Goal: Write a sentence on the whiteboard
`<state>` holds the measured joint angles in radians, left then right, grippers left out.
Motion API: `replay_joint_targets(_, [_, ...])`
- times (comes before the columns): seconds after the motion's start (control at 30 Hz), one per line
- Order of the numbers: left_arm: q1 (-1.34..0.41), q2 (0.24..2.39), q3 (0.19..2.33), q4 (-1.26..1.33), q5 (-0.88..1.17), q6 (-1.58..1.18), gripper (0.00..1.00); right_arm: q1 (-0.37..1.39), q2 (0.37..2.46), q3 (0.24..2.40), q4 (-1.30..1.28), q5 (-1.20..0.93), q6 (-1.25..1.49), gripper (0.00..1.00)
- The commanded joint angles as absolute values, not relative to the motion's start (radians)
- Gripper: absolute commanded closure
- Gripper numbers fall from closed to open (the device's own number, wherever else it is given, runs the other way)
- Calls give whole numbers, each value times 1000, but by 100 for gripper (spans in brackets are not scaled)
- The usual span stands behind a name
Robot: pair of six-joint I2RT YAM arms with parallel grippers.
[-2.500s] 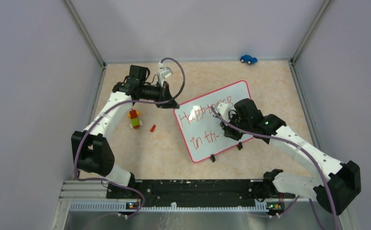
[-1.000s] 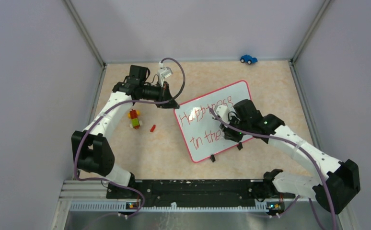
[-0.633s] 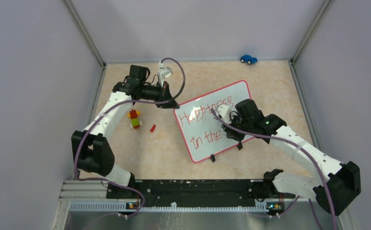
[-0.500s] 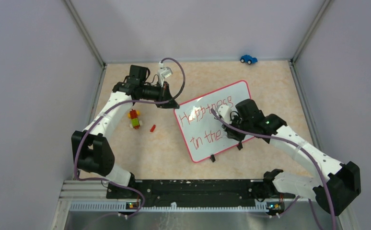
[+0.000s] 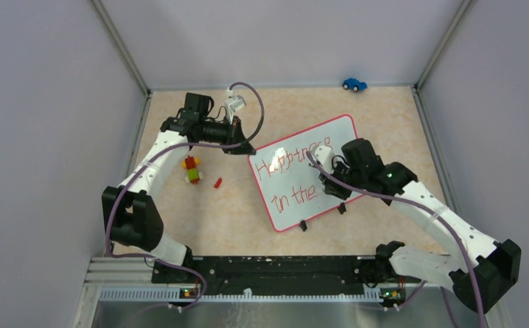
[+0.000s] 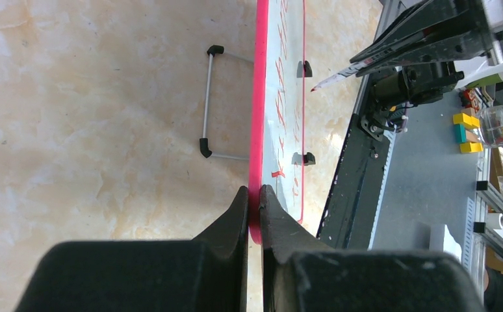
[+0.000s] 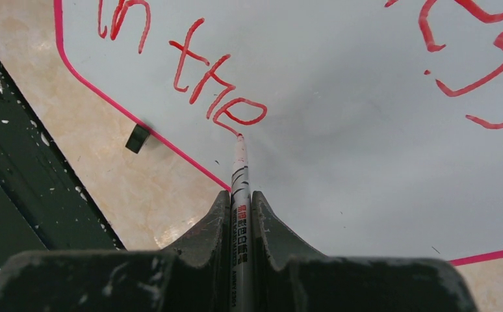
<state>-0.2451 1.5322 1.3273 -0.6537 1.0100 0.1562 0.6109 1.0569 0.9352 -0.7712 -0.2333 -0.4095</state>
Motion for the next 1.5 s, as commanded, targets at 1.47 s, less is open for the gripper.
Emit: replay_joint_targets(1.47, [-284,1571,1280,-699,980,188,100,434,1080,952,-683,-233,-394,100])
